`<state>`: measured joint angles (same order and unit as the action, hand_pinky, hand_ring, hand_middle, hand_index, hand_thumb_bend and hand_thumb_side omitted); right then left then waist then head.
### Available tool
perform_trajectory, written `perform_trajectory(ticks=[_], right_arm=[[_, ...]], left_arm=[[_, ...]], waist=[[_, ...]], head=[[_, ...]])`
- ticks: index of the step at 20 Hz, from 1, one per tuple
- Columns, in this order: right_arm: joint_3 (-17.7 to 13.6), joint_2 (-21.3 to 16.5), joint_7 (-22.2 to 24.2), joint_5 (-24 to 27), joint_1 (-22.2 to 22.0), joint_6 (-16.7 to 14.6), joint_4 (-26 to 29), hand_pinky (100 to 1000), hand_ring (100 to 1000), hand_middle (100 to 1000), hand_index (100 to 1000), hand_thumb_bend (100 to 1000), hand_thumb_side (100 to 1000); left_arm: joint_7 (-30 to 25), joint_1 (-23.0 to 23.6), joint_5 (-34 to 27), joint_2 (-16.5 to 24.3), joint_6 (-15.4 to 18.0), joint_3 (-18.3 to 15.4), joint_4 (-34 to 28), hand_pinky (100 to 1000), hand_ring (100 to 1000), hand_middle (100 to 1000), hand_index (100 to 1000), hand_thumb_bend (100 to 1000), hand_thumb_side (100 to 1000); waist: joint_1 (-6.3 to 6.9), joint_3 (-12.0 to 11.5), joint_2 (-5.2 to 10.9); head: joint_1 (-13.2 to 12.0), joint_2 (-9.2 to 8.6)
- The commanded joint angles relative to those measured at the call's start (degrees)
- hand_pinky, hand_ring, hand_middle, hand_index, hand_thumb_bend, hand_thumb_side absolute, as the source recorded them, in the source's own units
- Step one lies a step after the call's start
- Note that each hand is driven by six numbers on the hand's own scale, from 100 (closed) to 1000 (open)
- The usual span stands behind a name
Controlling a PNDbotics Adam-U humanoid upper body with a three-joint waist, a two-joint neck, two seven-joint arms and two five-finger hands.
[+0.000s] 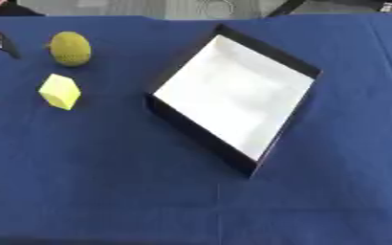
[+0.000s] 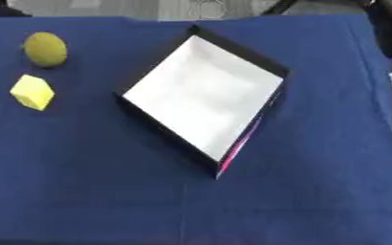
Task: Pick up objects on the table and place them in the box.
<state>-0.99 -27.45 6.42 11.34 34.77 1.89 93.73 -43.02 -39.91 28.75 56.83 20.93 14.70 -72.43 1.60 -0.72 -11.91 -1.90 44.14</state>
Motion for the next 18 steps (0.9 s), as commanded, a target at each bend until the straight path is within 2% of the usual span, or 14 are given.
perform_trajectory(ticks=[1, 9, 13, 18], right_arm=[[-0.06, -0.65, 0.37, -0.39, 1.05, -0.05, 0.36, 1000, 939, 911, 869, 100, 506], [0.07, -0.77, 0.55, -0.63, 1.28, -0.08, 0.22, 1000, 939, 912, 869, 100, 507], [0.35, -0.62, 0.92, -0.77, 1.43, -0.11, 0.12, 1000, 940, 912, 870, 100, 508], [0.6, -0.68, 1.22, -0.86, 2.24, -0.28, 0.24, 1000, 940, 912, 870, 100, 504]], left_arm=[[-4.62, -1.62, 0.87, 0.55, 4.98, 0.16, 1.31, 910, 895, 875, 885, 627, 100], [-5.45, -3.22, 2.0, -1.22, 6.23, 0.87, 3.81, 909, 892, 875, 888, 603, 124], [-5.0, -4.4, 2.21, -2.18, 6.01, 0.7, 4.74, 906, 888, 874, 887, 574, 103], [-4.37, -7.16, 3.15, -4.39, 5.67, 0.06, 7.77, 900, 881, 867, 886, 527, 100]], waist=[[0.11, 0.15, 0.67], [0.13, 0.52, 0.0], [0.13, 0.57, -0.36], [-0.18, 0.97, -1.34]], head=[[-0.3, -0.03], [-0.85, -0.03], [-1.07, -0.07], [-0.99, -0.96]])
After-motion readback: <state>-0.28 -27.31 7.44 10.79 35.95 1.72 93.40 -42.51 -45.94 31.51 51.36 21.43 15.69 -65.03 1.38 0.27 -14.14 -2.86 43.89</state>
